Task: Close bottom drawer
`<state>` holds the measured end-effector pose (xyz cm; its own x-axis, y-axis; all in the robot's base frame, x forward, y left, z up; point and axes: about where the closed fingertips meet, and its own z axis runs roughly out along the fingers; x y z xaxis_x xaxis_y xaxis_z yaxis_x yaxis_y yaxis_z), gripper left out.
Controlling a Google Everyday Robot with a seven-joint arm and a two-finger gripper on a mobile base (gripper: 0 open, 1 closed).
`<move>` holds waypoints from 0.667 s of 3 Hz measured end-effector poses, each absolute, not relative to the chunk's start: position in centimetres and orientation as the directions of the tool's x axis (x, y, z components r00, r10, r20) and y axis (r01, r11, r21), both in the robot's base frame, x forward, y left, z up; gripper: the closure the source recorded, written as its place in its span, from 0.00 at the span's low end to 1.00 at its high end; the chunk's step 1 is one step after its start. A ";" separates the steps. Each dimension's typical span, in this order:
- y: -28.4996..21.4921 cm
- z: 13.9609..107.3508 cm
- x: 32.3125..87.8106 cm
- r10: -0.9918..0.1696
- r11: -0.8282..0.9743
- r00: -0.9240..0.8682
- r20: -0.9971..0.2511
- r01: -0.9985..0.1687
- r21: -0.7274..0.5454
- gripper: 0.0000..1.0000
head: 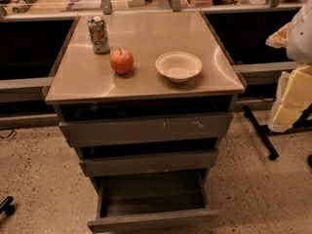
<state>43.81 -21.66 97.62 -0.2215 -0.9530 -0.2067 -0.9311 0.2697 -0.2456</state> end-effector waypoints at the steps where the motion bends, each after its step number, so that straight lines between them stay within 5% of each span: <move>1: -21.7 97.6 43.8 -0.953 0.270 -0.221 -0.207 -0.931 -0.246 0.00; 2: -21.7 97.6 43.8 -0.953 0.270 -0.221 -0.207 -0.931 -0.246 0.19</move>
Offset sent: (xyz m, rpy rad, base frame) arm 0.0000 0.0000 0.0000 0.0000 0.0000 0.0000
